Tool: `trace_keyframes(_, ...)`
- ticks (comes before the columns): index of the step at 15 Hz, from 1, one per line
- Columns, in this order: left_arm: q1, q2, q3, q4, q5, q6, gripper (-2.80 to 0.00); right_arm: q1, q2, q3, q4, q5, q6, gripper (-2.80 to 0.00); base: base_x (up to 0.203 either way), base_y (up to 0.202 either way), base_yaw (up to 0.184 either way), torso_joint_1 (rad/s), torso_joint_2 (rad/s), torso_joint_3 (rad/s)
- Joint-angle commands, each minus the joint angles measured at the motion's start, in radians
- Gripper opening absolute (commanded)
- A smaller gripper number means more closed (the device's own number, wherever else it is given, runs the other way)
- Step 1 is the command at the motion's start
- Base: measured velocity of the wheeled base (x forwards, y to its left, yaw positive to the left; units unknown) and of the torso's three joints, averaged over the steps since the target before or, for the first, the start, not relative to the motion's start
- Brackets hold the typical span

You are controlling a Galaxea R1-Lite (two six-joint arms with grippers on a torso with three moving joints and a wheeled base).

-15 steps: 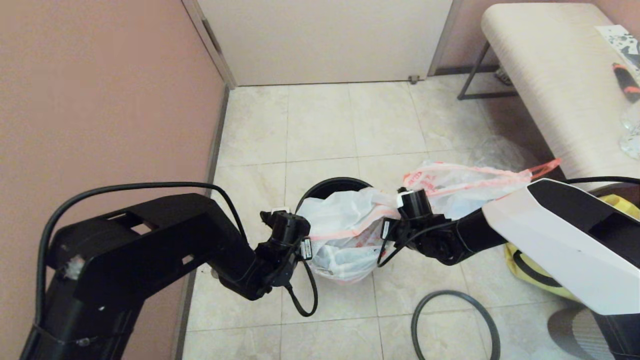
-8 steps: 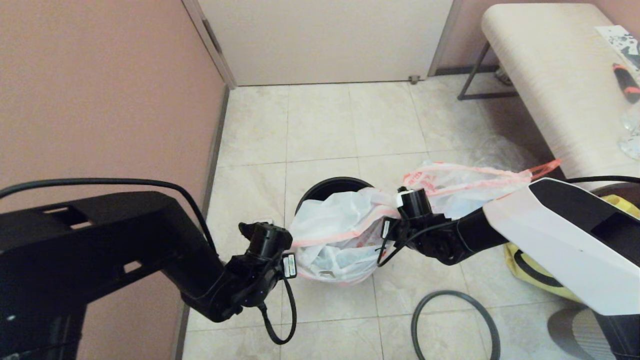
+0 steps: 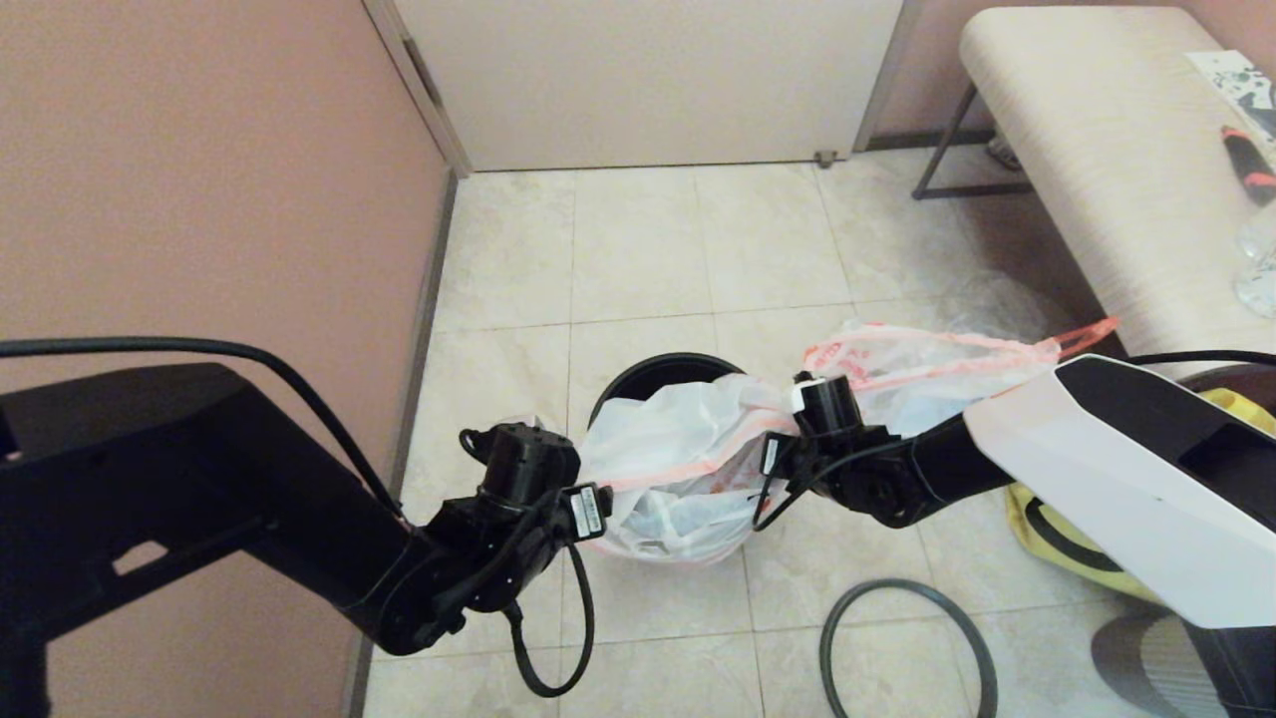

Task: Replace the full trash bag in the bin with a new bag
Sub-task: Put the new garbage bag on the trash can

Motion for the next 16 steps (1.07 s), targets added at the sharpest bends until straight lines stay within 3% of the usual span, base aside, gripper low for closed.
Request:
trace_keyframes(1,-0.007,0.050,-0.041,0.009,0.002,-0.005,0.00,0.001,0.009,-0.005,-0.002,-0.001,0.002,-2.80,0.000,0.000,0.000,0.000,0.00,0.000)
trace_keyframes(6,-0.007,0.170,-0.163,0.063,0.001,-0.028,0.00,-0.001,0.014,-0.006,-0.004,-0.001,0.002,-2.80,0.000,0.000,0.000,0.000,0.00,0.000)
trace_keyframes(11,-0.036,0.119,-0.204,0.137,0.001,-0.069,0.00,-0.002,0.021,-0.008,-0.006,-0.001,0.002,-2.80,0.000,0.000,0.000,0.000,0.00,0.000)
trace_keyframes(16,-0.022,0.259,-0.383,0.216,0.002,-0.071,0.00,-0.002,0.023,-0.013,-0.005,-0.001,0.002,-2.80,0.000,0.000,0.000,0.000,0.00,0.000)
